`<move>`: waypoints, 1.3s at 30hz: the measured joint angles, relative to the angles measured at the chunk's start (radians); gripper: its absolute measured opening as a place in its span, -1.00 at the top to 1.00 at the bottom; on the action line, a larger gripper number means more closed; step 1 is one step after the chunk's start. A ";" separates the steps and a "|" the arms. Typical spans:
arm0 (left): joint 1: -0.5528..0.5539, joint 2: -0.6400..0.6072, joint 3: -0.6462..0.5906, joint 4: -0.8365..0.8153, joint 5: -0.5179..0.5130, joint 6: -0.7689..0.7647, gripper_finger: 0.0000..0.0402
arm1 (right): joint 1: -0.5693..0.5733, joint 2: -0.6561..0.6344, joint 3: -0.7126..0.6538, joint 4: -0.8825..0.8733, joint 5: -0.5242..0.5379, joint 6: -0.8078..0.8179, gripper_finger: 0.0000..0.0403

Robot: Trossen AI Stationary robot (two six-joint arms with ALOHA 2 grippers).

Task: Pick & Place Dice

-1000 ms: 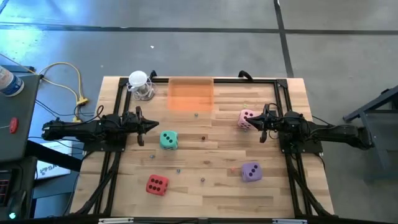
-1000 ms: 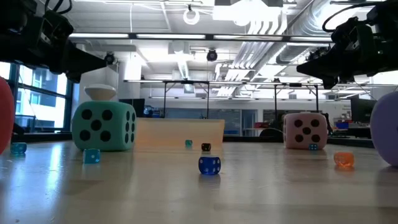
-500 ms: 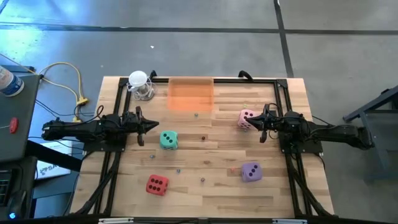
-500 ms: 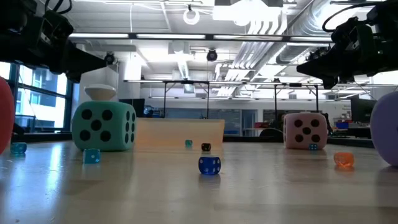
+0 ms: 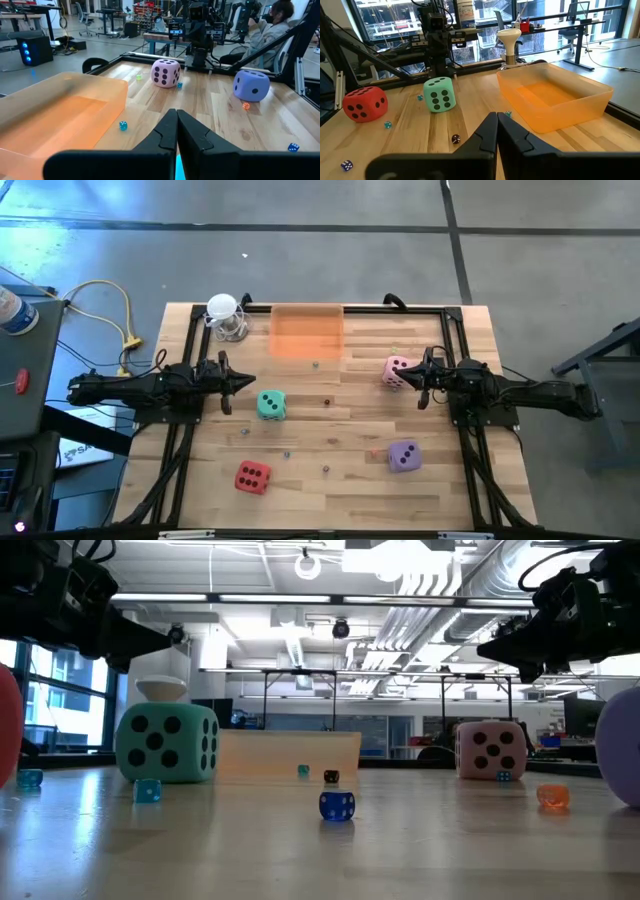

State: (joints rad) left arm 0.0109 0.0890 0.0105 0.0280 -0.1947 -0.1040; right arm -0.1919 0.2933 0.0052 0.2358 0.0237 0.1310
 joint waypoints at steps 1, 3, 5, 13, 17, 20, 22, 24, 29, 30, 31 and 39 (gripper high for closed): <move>0.000 0.000 0.000 0.000 0.000 0.000 1.00 | 0.000 0.000 0.000 0.000 0.000 0.000 0.99; 0.000 0.000 0.000 0.000 0.000 0.000 1.00 | 0.000 0.000 0.000 0.000 0.000 0.000 0.99; 0.000 0.000 0.000 0.000 0.000 0.000 1.00 | 0.000 0.000 0.000 0.000 0.000 0.000 0.99; 0.000 0.000 0.000 0.000 0.000 0.000 1.00 | 0.000 0.000 0.000 0.000 0.013 -0.110 0.99; 0.000 0.000 0.000 0.000 0.000 0.000 1.00 | 0.000 0.000 0.000 0.000 0.030 -0.229 0.99; 0.000 0.000 0.000 0.000 0.000 0.000 1.00 | 0.000 0.000 0.000 0.000 0.029 -0.236 0.99; 0.000 0.000 0.000 0.000 0.000 0.000 1.00 | 0.000 0.000 0.000 0.012 0.029 -0.236 0.99; 0.000 0.000 0.000 0.002 0.000 0.000 1.00 | 0.000 0.000 0.000 0.038 0.011 -0.210 0.99; 0.000 0.000 0.000 0.015 0.000 -0.001 1.00 | 0.000 0.000 0.000 0.067 -0.120 0.060 0.99; 0.000 0.000 0.000 0.015 0.000 0.000 1.00 | 0.000 0.000 0.000 0.068 -0.137 0.089 0.99; 0.000 0.000 0.000 0.014 0.000 0.000 1.00 | 0.000 0.000 0.000 0.069 -0.149 0.107 0.99; 0.000 0.000 0.000 0.035 0.000 0.000 1.00 | 0.004 0.000 0.019 0.194 -0.266 0.154 0.99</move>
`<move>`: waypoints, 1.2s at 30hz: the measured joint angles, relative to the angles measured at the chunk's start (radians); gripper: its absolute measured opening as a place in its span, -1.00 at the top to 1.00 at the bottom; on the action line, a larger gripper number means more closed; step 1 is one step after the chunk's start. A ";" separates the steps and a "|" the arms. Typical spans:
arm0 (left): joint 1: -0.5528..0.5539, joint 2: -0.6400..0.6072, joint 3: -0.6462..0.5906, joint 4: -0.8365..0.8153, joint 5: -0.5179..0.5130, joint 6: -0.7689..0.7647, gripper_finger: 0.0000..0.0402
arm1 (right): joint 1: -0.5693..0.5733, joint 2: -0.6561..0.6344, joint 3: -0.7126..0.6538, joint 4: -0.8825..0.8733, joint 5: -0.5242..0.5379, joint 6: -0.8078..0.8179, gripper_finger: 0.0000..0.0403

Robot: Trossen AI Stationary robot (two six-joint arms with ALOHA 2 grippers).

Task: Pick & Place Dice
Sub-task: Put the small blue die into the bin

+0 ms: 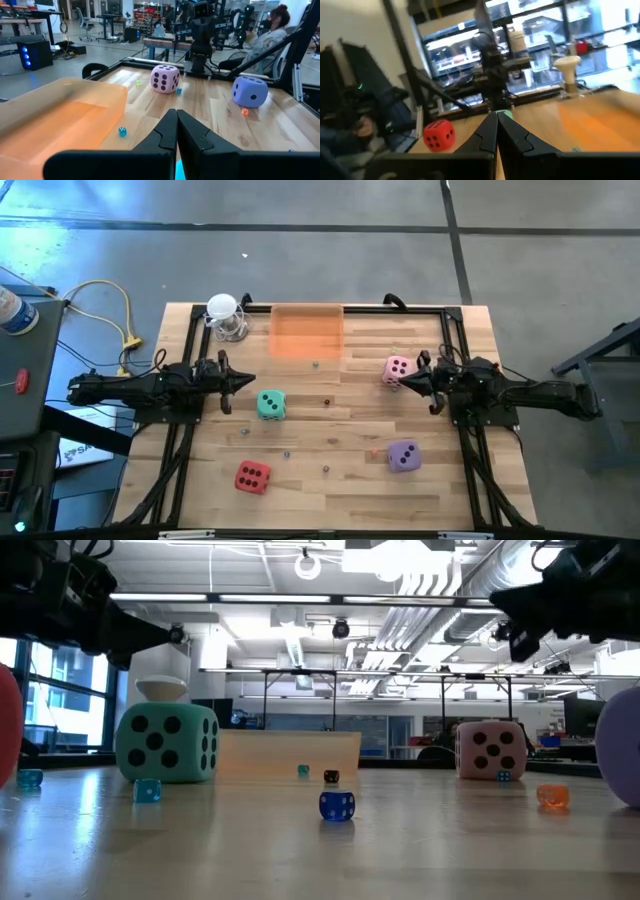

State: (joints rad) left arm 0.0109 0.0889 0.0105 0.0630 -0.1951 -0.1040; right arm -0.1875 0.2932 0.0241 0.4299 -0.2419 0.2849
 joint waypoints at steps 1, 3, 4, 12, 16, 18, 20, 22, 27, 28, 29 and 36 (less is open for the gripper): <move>0.000 0.000 0.000 0.008 0.000 0.003 1.00 | 0.008 0.001 0.022 -0.017 -0.004 -0.020 0.99; 0.000 0.000 0.000 0.037 0.000 0.038 1.00 | 0.033 0.006 0.091 -0.098 0.027 -0.043 0.99; 0.000 0.000 0.000 0.054 0.000 0.065 1.00 | 0.047 0.019 0.131 -0.167 0.058 -0.043 0.99; 0.000 0.000 0.000 0.081 0.000 0.055 1.00 | 0.237 0.273 0.319 -0.773 0.353 0.382 0.99; 0.001 0.000 0.000 0.098 0.000 0.067 1.00 | 0.290 0.406 0.319 -0.807 0.430 0.546 0.99; 0.001 0.000 0.000 0.124 -0.002 0.131 1.00 | 0.304 0.461 0.321 -0.797 0.451 0.608 0.99; 0.001 0.000 0.000 0.148 -0.002 0.187 1.00 | 0.306 0.515 0.321 -0.800 0.480 0.636 0.97; 0.001 0.000 0.000 0.167 -0.002 0.222 1.00 | 0.304 0.562 0.321 -0.799 0.499 0.654 0.92; 0.001 0.000 0.000 0.180 -0.002 0.247 1.00 | 0.278 0.666 0.322 -0.788 0.487 0.684 0.64; 0.001 0.000 0.000 0.180 -0.002 0.247 1.00 | 0.270 0.685 0.322 -0.783 0.494 0.684 0.57; 0.001 0.000 0.000 0.180 -0.002 0.247 1.00 | 0.260 0.700 0.322 -0.785 0.503 0.685 0.50; 0.001 0.000 0.000 0.179 0.001 0.250 1.00 | 0.183 0.773 0.322 -0.737 0.542 0.682 0.21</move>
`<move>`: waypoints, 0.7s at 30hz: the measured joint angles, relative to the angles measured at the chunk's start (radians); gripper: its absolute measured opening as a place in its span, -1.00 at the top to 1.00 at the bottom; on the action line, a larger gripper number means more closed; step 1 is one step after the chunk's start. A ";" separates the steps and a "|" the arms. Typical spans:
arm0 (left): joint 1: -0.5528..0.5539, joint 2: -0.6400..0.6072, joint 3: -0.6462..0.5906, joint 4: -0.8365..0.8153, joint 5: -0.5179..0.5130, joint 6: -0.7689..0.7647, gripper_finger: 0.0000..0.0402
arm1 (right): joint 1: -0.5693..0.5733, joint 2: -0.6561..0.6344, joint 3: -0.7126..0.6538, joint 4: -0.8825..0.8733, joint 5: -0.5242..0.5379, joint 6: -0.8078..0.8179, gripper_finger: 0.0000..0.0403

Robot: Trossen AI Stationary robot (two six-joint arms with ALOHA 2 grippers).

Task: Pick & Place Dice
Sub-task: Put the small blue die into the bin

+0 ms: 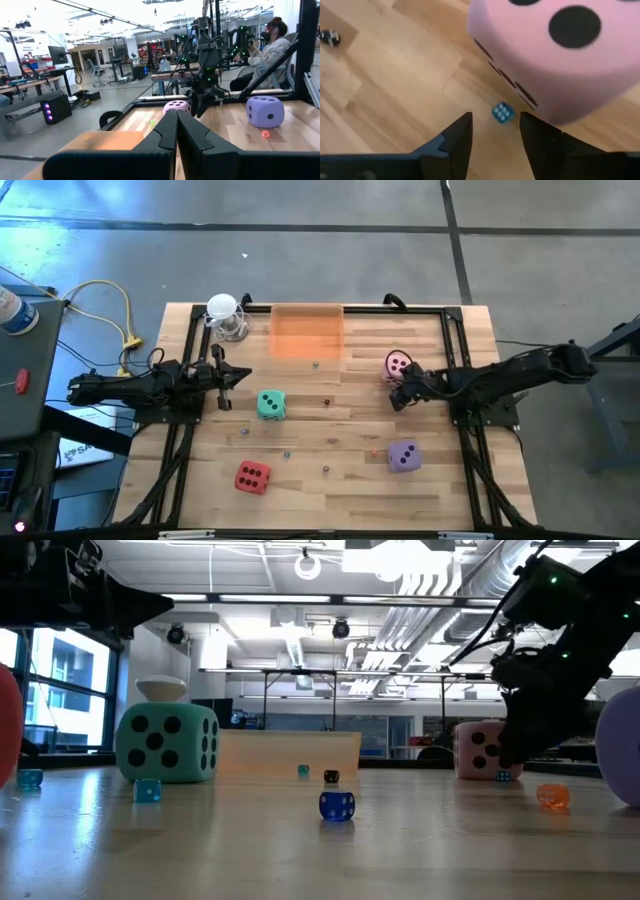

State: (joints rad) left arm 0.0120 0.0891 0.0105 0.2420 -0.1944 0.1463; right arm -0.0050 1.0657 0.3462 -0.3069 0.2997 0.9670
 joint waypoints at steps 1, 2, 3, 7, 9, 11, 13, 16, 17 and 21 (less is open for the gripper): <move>0.000 0.000 0.000 0.000 0.000 -0.001 1.00 | -0.007 0.005 0.000 0.005 0.003 0.000 0.20; 0.000 0.000 0.000 0.000 0.000 -0.004 1.00 | -0.012 0.008 0.000 0.006 0.008 0.000 0.20; 0.000 0.000 0.000 -0.001 0.002 -0.004 1.00 | -0.017 0.012 0.000 0.005 0.012 -0.001 0.20; 0.000 0.008 0.000 -0.001 0.008 -0.037 1.00 | -0.025 0.038 0.001 0.010 0.011 -0.020 0.19; 0.000 0.026 0.000 -0.002 0.009 -0.063 0.97 | -0.025 0.058 0.001 0.025 -0.003 -0.028 0.19; 0.000 0.056 0.000 -0.001 0.009 -0.076 0.91 | -0.024 0.083 0.001 0.033 -0.010 -0.029 0.19; 0.000 0.089 0.000 0.006 0.010 -0.084 0.81 | -0.024 0.110 0.001 0.053 -0.008 -0.031 0.19; 0.000 0.147 0.000 0.056 0.010 -0.087 0.63 | -0.025 0.144 0.001 0.084 -0.001 -0.053 0.19; 0.000 0.166 0.000 0.079 0.010 -0.087 0.57 | -0.024 0.153 0.001 0.091 0.004 -0.055 0.19; 0.000 0.236 0.000 0.176 0.011 -0.099 0.40 | -0.024 0.179 0.003 0.111 0.023 -0.059 0.19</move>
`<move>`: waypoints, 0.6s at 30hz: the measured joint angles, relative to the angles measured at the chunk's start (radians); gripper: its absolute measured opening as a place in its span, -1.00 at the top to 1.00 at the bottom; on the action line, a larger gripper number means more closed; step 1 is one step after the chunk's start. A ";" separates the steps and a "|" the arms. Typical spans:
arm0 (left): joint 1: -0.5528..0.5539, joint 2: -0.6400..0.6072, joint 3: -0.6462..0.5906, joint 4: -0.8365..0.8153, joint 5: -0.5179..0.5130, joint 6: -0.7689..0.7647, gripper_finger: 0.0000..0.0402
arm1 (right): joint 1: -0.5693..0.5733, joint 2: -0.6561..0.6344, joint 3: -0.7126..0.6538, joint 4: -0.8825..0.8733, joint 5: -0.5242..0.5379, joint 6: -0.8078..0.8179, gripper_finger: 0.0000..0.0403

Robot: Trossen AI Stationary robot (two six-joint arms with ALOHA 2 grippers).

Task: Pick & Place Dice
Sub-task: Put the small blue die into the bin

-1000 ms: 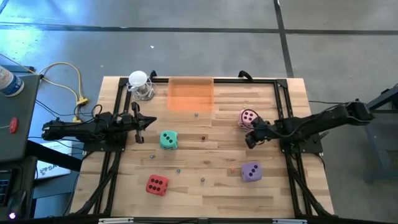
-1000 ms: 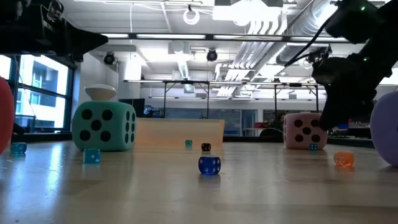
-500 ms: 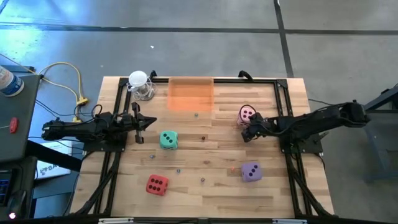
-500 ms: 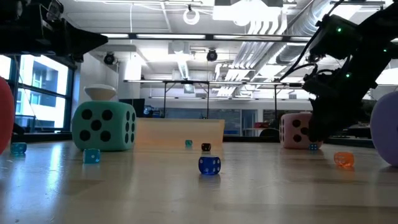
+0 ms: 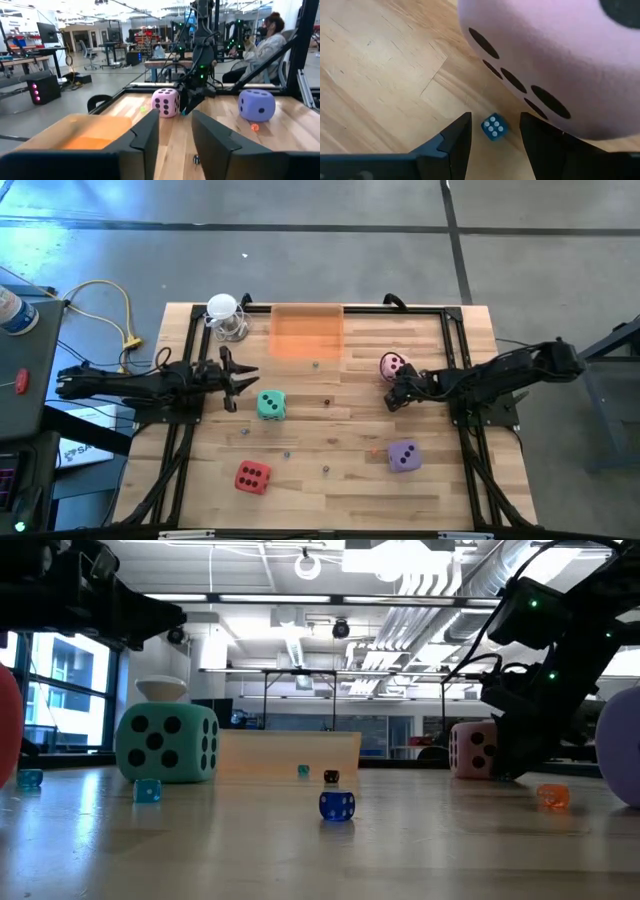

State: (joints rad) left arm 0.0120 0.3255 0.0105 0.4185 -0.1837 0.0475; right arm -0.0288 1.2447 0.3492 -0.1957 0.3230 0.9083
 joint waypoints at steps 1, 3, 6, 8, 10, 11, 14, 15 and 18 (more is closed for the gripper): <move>0.000 0.015 0.000 0.024 0.000 0.000 0.38 | 0.000 0.003 0.001 0.002 0.002 0.001 0.19; 0.000 0.045 0.000 0.066 0.000 -0.001 0.36 | 0.000 0.005 0.001 0.002 0.001 0.001 0.19; 0.000 0.083 0.000 0.122 0.000 -0.002 0.36 | 0.000 0.005 0.001 -0.002 -0.001 0.001 0.21; 0.000 0.106 0.000 0.150 0.000 -0.003 0.36 | 0.000 0.005 0.001 -0.009 -0.001 0.001 0.28; 0.000 0.129 0.000 0.166 0.000 -0.003 0.36 | 0.000 0.005 0.001 -0.023 -0.001 0.001 0.37; 0.000 0.139 0.000 0.171 0.000 -0.003 0.36 | -0.001 0.005 0.001 -0.031 -0.005 0.001 0.43; 0.000 0.169 0.000 0.183 0.000 -0.003 0.36 | -0.002 0.005 0.001 -0.045 -0.014 0.001 0.64; 0.000 0.178 0.000 0.188 0.000 -0.003 0.36 | -0.001 0.004 0.001 -0.045 -0.015 0.001 0.71; 0.000 0.206 0.000 0.212 0.000 -0.003 0.36 | 0.004 0.004 0.000 -0.025 -0.022 0.002 0.82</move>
State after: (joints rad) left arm 0.0120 0.5319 0.0105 0.6304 -0.1837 0.0444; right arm -0.0244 1.2491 0.3497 -0.2211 0.3007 0.9104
